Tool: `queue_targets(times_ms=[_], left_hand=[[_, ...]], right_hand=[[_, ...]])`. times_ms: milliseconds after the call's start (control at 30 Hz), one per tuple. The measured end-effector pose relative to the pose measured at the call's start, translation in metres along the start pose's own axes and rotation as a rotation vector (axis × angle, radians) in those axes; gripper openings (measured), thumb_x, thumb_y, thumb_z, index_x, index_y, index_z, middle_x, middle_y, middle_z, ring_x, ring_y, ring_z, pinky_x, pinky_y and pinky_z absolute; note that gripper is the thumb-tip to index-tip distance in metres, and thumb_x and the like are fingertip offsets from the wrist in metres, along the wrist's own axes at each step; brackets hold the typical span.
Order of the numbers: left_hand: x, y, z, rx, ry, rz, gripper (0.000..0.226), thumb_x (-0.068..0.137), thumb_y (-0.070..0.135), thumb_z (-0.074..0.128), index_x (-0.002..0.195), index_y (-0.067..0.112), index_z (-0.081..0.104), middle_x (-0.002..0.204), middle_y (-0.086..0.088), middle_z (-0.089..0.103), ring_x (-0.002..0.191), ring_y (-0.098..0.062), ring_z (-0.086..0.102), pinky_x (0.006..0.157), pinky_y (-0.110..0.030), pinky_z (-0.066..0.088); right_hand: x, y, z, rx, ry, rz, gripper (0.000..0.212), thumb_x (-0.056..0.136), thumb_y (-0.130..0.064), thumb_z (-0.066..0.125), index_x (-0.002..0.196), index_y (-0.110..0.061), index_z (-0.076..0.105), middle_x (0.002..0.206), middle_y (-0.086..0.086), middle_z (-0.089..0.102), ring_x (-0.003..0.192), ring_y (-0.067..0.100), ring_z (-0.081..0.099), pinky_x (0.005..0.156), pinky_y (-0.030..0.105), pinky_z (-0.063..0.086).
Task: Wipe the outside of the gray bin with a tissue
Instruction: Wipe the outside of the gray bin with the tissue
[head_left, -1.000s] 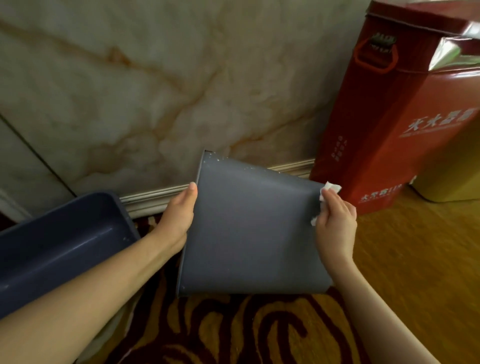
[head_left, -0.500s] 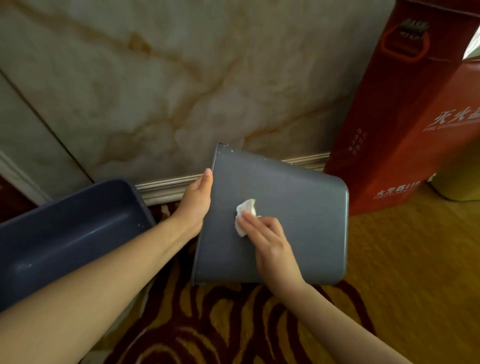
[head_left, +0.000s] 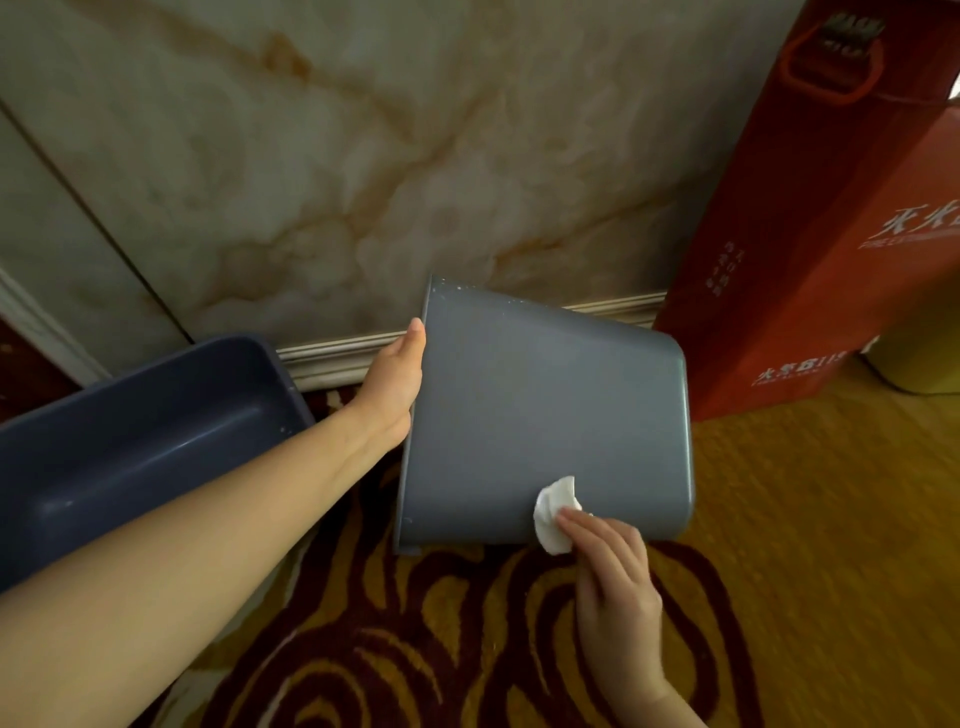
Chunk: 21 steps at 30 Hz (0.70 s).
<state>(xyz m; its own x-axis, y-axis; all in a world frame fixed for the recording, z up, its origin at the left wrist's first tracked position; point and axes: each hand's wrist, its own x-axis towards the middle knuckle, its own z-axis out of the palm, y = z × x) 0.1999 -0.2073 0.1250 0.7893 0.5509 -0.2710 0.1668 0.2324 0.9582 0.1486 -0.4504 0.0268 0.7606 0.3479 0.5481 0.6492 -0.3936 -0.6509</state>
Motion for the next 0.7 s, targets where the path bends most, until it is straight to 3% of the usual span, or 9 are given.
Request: queue_targets(times_ms=[67, 200, 267, 333, 467, 567, 633, 700], left_hand=[[0.000, 0.000, 0.001, -0.007, 0.021, -0.007, 0.041, 0.099, 0.037, 0.032, 0.122, 0.013, 0.056, 0.123, -0.004, 0.062, 0.100, -0.015, 0.062, 0.080, -0.026, 0.052], [0.001, -0.001, 0.003, 0.010, 0.047, -0.010, 0.040, 0.099, 0.037, 0.032, 0.120, 0.014, 0.057, 0.124, -0.006, 0.062, 0.106, -0.019, 0.060, 0.089, -0.033, 0.049], [0.001, 0.000, 0.004, 0.033, 0.053, -0.003, 0.042, 0.099, 0.037, 0.033, 0.123, 0.011, 0.056, 0.129, -0.006, 0.060, 0.114, -0.019, 0.057, 0.099, -0.037, 0.045], [0.001, 0.000, 0.004, 0.061, 0.049, 0.006, 0.045, 0.098, 0.038, 0.034, 0.128, 0.010, 0.053, 0.134, -0.007, 0.056, 0.121, -0.020, 0.053, 0.106, -0.041, 0.040], [-0.001, -0.001, 0.008, 0.081, 0.047, 0.041, 0.044, 0.098, 0.039, 0.034, 0.126, 0.011, 0.054, 0.129, -0.003, 0.060, 0.118, -0.017, 0.055, 0.106, -0.039, 0.040], [0.001, 0.005, 0.016, 0.118, 0.098, 0.148, 0.037, 0.098, 0.037, 0.036, 0.108, 0.014, 0.063, 0.096, 0.009, 0.063, 0.091, -0.003, 0.057, 0.091, -0.025, 0.040], [0.005, 0.012, 0.022, 0.165, 0.104, 0.229, 0.029, 0.098, 0.037, 0.036, 0.089, 0.018, 0.056, 0.087, 0.000, 0.052, 0.080, -0.012, 0.049, 0.079, -0.025, 0.035], [0.005, 0.019, 0.025, 0.213, 0.087, 0.299, 0.025, 0.097, 0.038, 0.036, 0.087, 0.019, 0.048, 0.090, -0.004, 0.042, 0.081, -0.014, 0.039, 0.074, -0.028, 0.032]], right_hand=[[0.002, -0.022, 0.015, 0.061, 0.021, -0.060, 0.035, 0.085, 0.007, 0.048, 0.113, -0.008, 0.063, 0.111, 0.004, 0.064, 0.101, 0.014, 0.051, 0.094, 0.018, 0.041], [0.014, -0.047, 0.043, 0.034, -0.291, -0.272, 0.045, 0.081, 0.005, 0.057, 0.122, -0.014, 0.054, 0.116, -0.002, 0.056, 0.101, 0.013, 0.047, 0.091, 0.019, 0.043], [0.023, -0.038, 0.047, -0.048, -0.369, -0.370, 0.046, 0.079, 0.004, 0.061, 0.122, -0.013, 0.054, 0.114, 0.001, 0.056, 0.098, 0.015, 0.047, 0.088, 0.023, 0.045], [0.028, -0.025, 0.041, -0.086, -0.383, -0.372, 0.035, 0.085, -0.003, 0.055, 0.119, -0.012, 0.055, 0.111, 0.002, 0.055, 0.096, 0.017, 0.047, 0.087, 0.024, 0.042], [0.025, 0.008, 0.009, -0.153, -0.183, -0.110, 0.026, 0.084, 0.002, 0.051, 0.105, -0.007, 0.064, 0.104, 0.007, 0.058, 0.093, 0.018, 0.047, 0.085, 0.019, 0.035], [0.031, 0.024, -0.017, -0.125, 0.060, 0.234, 0.031, 0.078, 0.017, 0.059, 0.099, -0.005, 0.065, 0.098, 0.009, 0.058, 0.093, 0.024, 0.053, 0.079, 0.010, 0.036], [0.043, 0.022, -0.028, -0.008, 0.223, 0.442, 0.029, 0.085, 0.008, 0.057, 0.102, -0.014, 0.064, 0.101, 0.003, 0.057, 0.092, 0.016, 0.056, 0.074, 0.004, 0.041], [0.057, 0.013, -0.031, 0.206, 0.271, 0.604, 0.025, 0.090, -0.005, 0.056, 0.104, -0.025, 0.063, 0.105, -0.002, 0.061, 0.092, 0.006, 0.058, 0.072, 0.012, 0.047]])
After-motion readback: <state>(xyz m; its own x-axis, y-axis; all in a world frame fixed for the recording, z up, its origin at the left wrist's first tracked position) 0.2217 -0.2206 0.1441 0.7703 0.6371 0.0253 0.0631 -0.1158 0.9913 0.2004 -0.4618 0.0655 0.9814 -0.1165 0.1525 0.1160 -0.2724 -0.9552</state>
